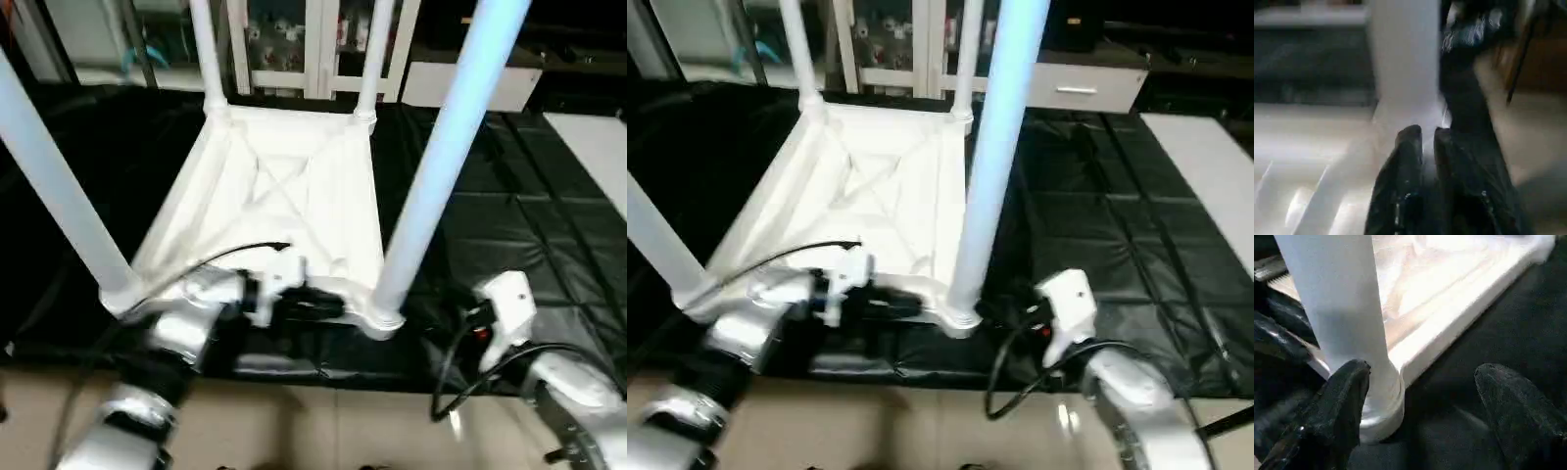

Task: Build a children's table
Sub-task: Rotate leg to tighten

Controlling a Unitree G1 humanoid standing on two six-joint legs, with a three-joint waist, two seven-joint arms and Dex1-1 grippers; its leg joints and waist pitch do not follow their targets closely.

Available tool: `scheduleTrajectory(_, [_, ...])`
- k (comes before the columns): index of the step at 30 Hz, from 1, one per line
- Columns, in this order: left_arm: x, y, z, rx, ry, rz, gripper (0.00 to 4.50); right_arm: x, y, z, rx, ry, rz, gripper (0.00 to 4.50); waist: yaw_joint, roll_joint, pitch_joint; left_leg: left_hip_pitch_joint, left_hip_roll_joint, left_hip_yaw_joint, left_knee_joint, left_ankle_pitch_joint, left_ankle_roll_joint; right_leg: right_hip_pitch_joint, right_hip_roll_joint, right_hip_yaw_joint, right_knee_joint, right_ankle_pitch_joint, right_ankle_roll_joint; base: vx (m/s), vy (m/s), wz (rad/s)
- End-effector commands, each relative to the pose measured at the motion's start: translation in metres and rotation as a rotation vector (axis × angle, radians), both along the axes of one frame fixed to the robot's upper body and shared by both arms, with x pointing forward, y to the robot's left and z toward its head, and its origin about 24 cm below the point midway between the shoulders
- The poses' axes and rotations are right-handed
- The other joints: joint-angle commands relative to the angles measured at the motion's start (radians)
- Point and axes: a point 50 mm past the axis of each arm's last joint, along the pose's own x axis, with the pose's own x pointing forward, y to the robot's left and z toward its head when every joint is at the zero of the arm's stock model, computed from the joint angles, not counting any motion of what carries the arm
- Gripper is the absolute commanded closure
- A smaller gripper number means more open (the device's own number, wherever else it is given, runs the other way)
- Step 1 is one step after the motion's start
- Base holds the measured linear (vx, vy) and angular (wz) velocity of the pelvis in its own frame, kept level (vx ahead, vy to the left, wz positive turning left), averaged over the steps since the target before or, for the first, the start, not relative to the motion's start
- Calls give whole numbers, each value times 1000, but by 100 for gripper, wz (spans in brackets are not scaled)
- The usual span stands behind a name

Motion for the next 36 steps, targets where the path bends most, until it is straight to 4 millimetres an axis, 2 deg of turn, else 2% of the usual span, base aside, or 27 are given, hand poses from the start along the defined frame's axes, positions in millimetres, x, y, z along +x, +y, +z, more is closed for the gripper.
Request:
scheduleTrajectory(1, [-2, 12, 23, -113, -81, 102, 372, -3, 4, 8, 48, -38, -16, 75, 4, -8, -63, 1, 12, 2, -74, -218, 59, 58, -11, 17, -44, -181, -211, 0, 0, 0])
scheduleTrajectory(2, [-3, 13, 24, -124, -86, 116, 360, -3, 4, 8, 54, -39, -19, 75, 4, -7, -63, 1, 16, -1, -75, -222, 56, 62, -15, 18, -40, -174, -215, 0, 0, 0])
scheduleTrajectory(3, [-8, 16, 26, -154, -88, 151, 351, -4, 5, 9, 66, -49, -31, 75, 4, -6, -58, 3, 14, 2, -77, -241, 57, 56, -11, 18, -48, -204, -211, 0, 0, 0])
scheduleTrajectory(4, [-13, 20, 28, -181, -97, 188, 347, -6, 7, 11, 92, -51, -35, 58, 2, -6, -59, 4, 15, 2, -77, -251, 54, 57, -11, 18, -48, -215, -207, 0, 0, 0])
scheduleTrajectory(5, [-18, 23, 29, -204, -104, 223, 337, -8, 9, 12, 111, -53, -35, 42, 1, -5, -55, 3, 16, 0, -81, -281, 42, 56, -10, 18, -53, -262, -188, 0, 0, 0])
scheduleTrajectory(8, [-30, 32, 31, -268, -124, 349, 318, -15, 11, 13, 122, -64, -26, 36, 2, -3, -55, 7, 16, 0, -82, -304, 28, 50, -6, 20, -59, -300, -160, 0, 0, 0])
scheduleTrajectory(10, [-40, 41, 30, -311, -158, 469, 296, -17, 7, 12, 118, -76, -61, 9, 1, -4, -50, 3, 19, -2, -86, -332, 18, 51, -7, 20, -63, -320, -146, 0, 0, 0])
scheduleTrajectory(11, [-45, 46, 28, -333, -179, 535, 291, -18, 5, 12, 129, -78, -74, 3, 3, 4, -50, 9, 16, -3, -87, -373, 8, 44, -4, 19, -72, -381, -118, 0, 0, 0])
scheduleTrajectory(12, [-47, 47, 28, -340, -186, 557, 286, -18, 4, 12, 134, -79, -78, 0, 0, 0, -49, 7, 16, -4, -87, -382, 7, 44, -3, 20, -74, -388, -111, 0, 0, 0])
scheduleTrajectory(13, [-53, 53, 28, -367, -239, 618, 279, -20, 2, 12, 140, -79, -63, 0, -1, -5, -48, 1, 13, -7, -89, -393, 5, 47, -4, 18, -78, -421, -89, 0, 0, 0])
scheduleTrajectory(15, [-58, 58, 28, -398, -268, 667, 260, -21, 1, 12, 136, -84, -45, 0, 0, -6, -48, 5, 12, -7, -87, -402, 6, 41, -2, 19, -83, -445, -66, 0, 0, 0])
scheduleTrajectory(16, [-58, 58, 28, -398, -268, 667, 254, -21, 1, 12, 136, -84, -45, 0, 0, -6, -48, 4, 12, -8, -88, -403, 5, 42, -3, 19, -83, -448, -62, 0, 0, 0])
scheduleTrajectory(17, [-70, 74, 30, -439, -365, 808, 254, -25, 0, 15, 152, -113, -15, 0, 0, -11, -49, 3, 13, -9, -87, -404, 8, 40, -2, 19, -84, -453, -52, 0, 0, 0])
scheduleTrajectory(19, [-74, 79, 29, -437, -407, 851, 236, -25, -1, 17, 157, -127, -6, 0, -2, -13, -46, -6, 13, -11, -89, -400, 14, 44, -3, 17, -86, -460, -37, 0, 0, 0])
scheduleTrajectory(20, [-78, 83, 29, -437, -438, 892, 218, -25, 0, 17, 160, -138, 0, 0, -1, -15, -47, -2, 12, -10, -87, -405, 15, 41, -2, 18, -87, -475, -29, 0, 0, 0])
scheduleTrajectory(21, [-84, 90, 30, -457, -510, 1005, 215, -24, 3, 19, 175, -170, -2, 0, -4, -16, -49, -2, 12, -12, -87, -408, 13, 39, -1, 18, -87, -478, -21, 0, 0, 0])
scheduleTrajectory(22, [-86, 92, 31, -464, -528, 1037, 215, -23, 4, 20, 185, -177, -1, 0, -9, -23, -49, -7, 13, -13, -86, -407, 13, 40, -1, 16, -88, -475, -13, 0, 0, 0])
scheduleTrajectory(23, [-89, 95, 33, -470, -557, 1084, 211, -23, 9, 21, 212, -183, 11, 0, -8, -20, -48, -7, 12, -15, -87, -411, 11, 39, -2, 15, -88, -489, -8, 0, 0, 0])
scheduleTrajectory(24, [-90, 95, 33, -471, -562, 1091, 202, -23, 9, 22, 217, -183, 13, 0, -9, -19, -48, -1, 12, -16, -86, -424, 7, 34, -1, 15, -92, -513, -2, 0, 0, 0])
scheduleTrajectory(25, [-91, 97, 35, -469, -585, 1103, 177, -22, 12, 23, 223, -188, 15, 0, -9, -20, -50, 0, 12, -19, -88, -431, 0, 33, 3, 16, -91, -493, -2, 0, 0, 0])
scheduleTrajectory(26, [-92, 102, 41, -477, -633, 1158, 177, -18, 15, 23, 226, -204, 5, 0, -9, -20, -50, 0, 12, -19, -88, -431, 0, 33, 3, 16, -91, -493, -2, 0, 0, 0])
scheduleTrajectory(27, [-92, 106, 45, -479, -670, 1191, 172, -14, 16, 24, 235, -220, -15, 0, -10, -28, -50, -1, 11, -22, -88, -443, -4, 34, 3, 15, -87, -484, -4, 0, 0, 0])
scheduleTrajectory(28, [-92, 108, 47, -480, -688, 1205, 168, -12, 17, 25, 242, -229, -29, 0, -11, -32, -51, -2, 11, -22, -87, -439, -4, 33, 3, 14, -87, -481, -3, 0, 0, 0])
scheduleTrajectory(31, [-91, 113, 51, -470, -736, 1234, 143, -4, 17, 26, 250, -258, -75, 0, -10, -27, -52, 0, 8, -25, -88, -434, -11, 33, 4, 15, -84, -458, -6, 0, 0, 0])
scheduleTrajectory(33, [-92, 120, 55, -455, -796, 1282, 130, 4, 17, 26, 263, -282, -118, 0, -10, -34, -53, 2, 8, -25, -87, -441, -12, 31, 6, 14, -83, -438, -9, 0, 0, 0])
scheduleTrajectory(34, [-92, 121, 56, -451, -810, 1293, 124, 7, 18, 27, 270, -286, -131, 0, -11, -33, -56, -2, 8, -27, -89, -437, -12, 36, 4, 14, -79, -426, -14, 0, 0, 0])
scheduleTrajectory(36, [-91, 123, 57, -443, -826, 1309, 99, 11, 19, 27, 284, -289, -143, 0, -9, -32, -56, 1, 8, -28, -89, -433, -14, 36, 6, 15, -77, -402, -21, 0, 0, 0])
